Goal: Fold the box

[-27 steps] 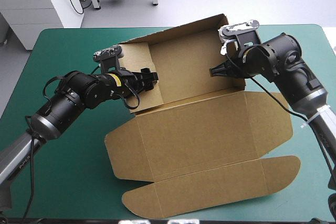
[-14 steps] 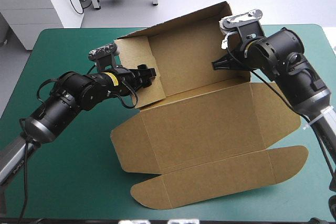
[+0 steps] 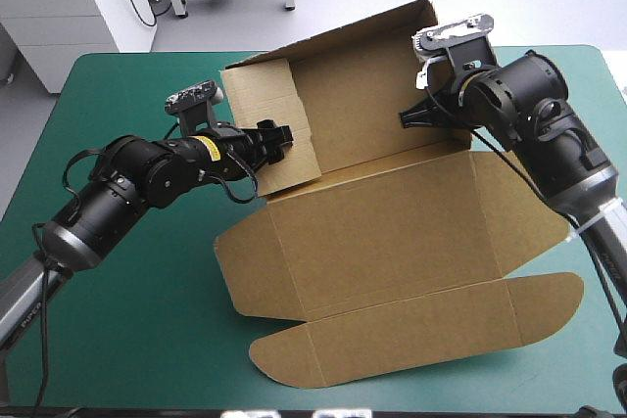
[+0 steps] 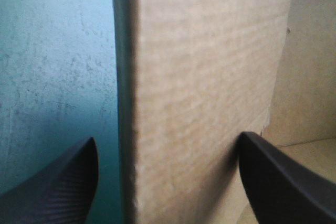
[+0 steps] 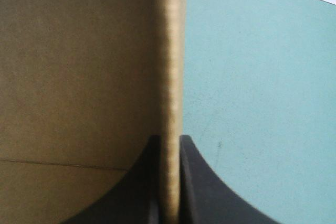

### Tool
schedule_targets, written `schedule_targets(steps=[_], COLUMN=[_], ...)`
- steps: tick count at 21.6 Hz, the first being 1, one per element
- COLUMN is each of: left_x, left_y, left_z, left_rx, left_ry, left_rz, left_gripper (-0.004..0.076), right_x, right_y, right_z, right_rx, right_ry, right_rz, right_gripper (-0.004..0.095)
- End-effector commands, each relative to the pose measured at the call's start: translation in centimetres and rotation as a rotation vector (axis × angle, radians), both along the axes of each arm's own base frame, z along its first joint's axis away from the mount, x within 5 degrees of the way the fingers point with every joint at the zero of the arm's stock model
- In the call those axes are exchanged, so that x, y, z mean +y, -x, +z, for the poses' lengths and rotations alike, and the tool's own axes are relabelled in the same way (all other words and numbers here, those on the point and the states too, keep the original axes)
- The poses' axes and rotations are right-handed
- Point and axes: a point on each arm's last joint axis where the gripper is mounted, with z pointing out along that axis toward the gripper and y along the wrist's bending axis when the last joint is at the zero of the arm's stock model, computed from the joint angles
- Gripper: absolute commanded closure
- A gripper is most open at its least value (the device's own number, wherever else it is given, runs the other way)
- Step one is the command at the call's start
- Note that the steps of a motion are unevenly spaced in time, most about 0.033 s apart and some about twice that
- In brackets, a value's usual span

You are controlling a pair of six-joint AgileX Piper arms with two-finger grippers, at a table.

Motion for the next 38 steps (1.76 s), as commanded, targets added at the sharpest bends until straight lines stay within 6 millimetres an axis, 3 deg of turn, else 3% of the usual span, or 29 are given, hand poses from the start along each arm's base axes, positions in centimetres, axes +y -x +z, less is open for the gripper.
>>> schedule_targets(steps=[1, 4, 6, 7, 15, 19, 24, 29, 34, 38], left_x=[-0.3, -0.5, -0.5, -0.5, 0.1, -0.1, -1.4, -2.7, -4.3, -3.7], left_y=[0.0, -0.3, -0.3, -0.3, -0.2, -1.9, -4.7, -7.0, -8.2, -8.5], left_z=[1.6, 1.1, 1.1, 1.1, 0.6, 0.9, 0.6, -2.7, -6.2, -6.8], left_rx=[-0.071, -0.063, -0.062, -0.062, -0.065, 0.033, 0.128, 0.260, 0.368, 0.367], left_ry=[0.064, 0.054, 0.053, 0.052, -0.130, -0.350, -0.498, -0.616, -0.589, -0.643], left_rz=[0.000, 0.001, 0.000, -0.002, -0.056, -0.093, -0.138, -0.201, -0.245, -0.229], left_gripper=[0.0196, 0.0237, 0.0469, 0.0729, 0.0733, 0.0733, 0.0732, 0.0732, 0.0732, 0.0732], right_x=[-0.6, -0.6, -0.6, -0.7, -0.8, -0.4, 0.7, 1.1, 1.4, 1.3], right_y=[1.2, 1.2, 1.3, 1.3, 1.2, -1.0, -2.5, -2.8, -2.6, -2.2], right_z=[2.7, 2.6, 2.5, 2.5, 1.5, -2.2, -7.4, -10.8, -13.0, -15.2], right_rx=[-0.125, -0.114, -0.108, -0.104, -0.024, 0.118, 0.280, 0.376, 0.465, 0.505], right_ry=[-0.050, -0.048, -0.046, -0.045, -0.057, -0.052, -0.084, -0.070, -0.103, -0.088], right_rz=[0.010, 0.007, 0.005, 0.004, -0.060, -0.078, -0.049, -0.048, -0.014, -0.009], right_gripper=[0.0922, 0.0922, 0.0922, 0.0922, 0.0922, 0.0928, 0.0928, 0.0928, 0.0928, 0.0928])
